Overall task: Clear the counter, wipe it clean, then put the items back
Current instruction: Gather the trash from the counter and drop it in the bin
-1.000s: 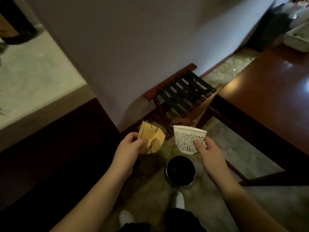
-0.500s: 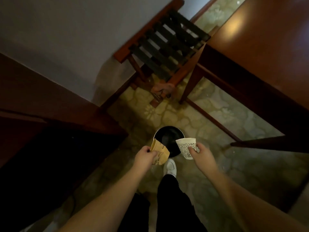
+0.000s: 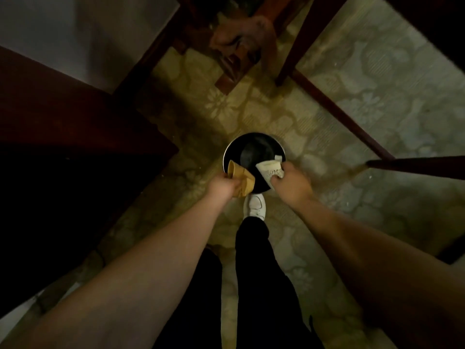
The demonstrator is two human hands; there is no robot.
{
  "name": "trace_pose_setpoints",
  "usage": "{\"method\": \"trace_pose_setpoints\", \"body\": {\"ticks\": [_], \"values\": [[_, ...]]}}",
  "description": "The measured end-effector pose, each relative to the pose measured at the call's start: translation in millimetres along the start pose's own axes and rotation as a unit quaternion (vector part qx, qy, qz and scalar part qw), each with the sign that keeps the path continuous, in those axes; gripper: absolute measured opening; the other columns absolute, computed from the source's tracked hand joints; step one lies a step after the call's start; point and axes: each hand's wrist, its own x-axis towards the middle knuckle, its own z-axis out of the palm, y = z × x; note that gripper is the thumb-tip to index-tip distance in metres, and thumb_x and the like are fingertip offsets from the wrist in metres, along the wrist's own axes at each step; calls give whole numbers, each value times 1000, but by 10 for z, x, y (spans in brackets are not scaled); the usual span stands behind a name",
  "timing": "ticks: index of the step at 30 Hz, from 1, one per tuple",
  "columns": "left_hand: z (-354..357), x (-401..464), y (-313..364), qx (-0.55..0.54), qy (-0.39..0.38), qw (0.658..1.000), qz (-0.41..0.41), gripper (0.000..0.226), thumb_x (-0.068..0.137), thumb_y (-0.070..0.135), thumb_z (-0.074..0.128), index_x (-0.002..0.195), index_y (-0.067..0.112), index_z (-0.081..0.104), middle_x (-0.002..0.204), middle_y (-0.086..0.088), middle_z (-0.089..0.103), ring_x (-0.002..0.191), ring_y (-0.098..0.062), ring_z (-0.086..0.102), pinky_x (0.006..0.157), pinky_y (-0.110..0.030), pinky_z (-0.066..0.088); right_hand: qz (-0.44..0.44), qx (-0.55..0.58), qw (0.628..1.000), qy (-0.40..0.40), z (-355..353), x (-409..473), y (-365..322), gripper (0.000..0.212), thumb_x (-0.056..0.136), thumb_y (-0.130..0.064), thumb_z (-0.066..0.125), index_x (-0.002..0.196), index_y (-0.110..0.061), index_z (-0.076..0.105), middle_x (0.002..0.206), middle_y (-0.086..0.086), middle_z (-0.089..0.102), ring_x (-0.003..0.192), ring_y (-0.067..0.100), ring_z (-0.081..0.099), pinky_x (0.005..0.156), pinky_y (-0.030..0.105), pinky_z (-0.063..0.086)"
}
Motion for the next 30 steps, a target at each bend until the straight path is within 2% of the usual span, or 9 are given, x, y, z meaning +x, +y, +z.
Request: {"method": "trace_pose_setpoints", "body": {"ticks": [2,5,7,12,17,20,22,27,30], "values": [[42,86,22,1,-11,1000,-1,36,89,24,67,119,9,59,110,-16,64,97,-32,63,80,-35,50,-11,-8,1000,2,38,71,-29,38,91,-25,51,126,-10,47,121,14,54,112,35,50,90,39,36],[53,115,58,0,-23,1000,-4,15,88,20,68,91,12,55,90,-14,59,68,-23,53,68,-33,45,-21,-14,999,-29,41,107,-63,47,91,-25,54,134,-10,42,134,13,44,119,34,48,97,43,42],[28,86,71,6,-28,1000,-3,15,89,19,67,93,11,55,79,-9,53,60,-18,45,61,-31,40,-22,-18,998,-54,2,97,-83,54,92,-26,55,140,-12,36,141,12,38,122,32,47,97,41,44],[-134,-112,93,31,-21,999,14,26,89,20,66,110,9,55,86,-8,56,80,-24,53,71,-32,43,-7,-27,997,-73,-159,-21,-148,47,94,-28,52,137,-14,44,139,10,44,121,29,50,94,34,42],[-452,-584,144,80,-14,995,60,36,91,21,62,125,11,55,102,-5,58,95,-25,59,75,-32,45,-16,-49,994,-91,-483,-353,-349,33,94,-30,49,124,-17,55,119,6,61,106,25,58,81,29,44],[-705,-950,211,111,10,989,97,26,92,28,61,116,16,59,106,1,62,93,-20,60,81,-36,53,-48,-71,993,-87,-742,-619,-555,27,95,-27,47,116,-18,59,103,3,64,91,21,59,70,26,41],[-901,-1221,266,109,26,987,113,23,92,30,61,112,19,60,104,0,63,94,-20,62,85,-38,55,-76,-91,990,-80,-916,-803,-736,25,95,-27,45,112,-19,61,103,3,65,89,19,59,71,27,43],[-1419,-1891,337,108,81,976,173,18,93,33,60,107,22,61,101,2,63,88,-15,61,77,-33,53,-148,-136,978,-50,-1299,-1307,-1268,20,96,-28,44,105,-20,60,93,1,63,83,17,58,68,28,44],[-1723,-2291,356,98,113,967,206,19,94,33,60,108,20,61,103,3,61,84,-13,59,66,-26,47,-193,-171,966,-22,-1478,-1624,-1622,20,94,-28,46,102,-17,60,101,4,63,87,20,58,68,28,43]]}}
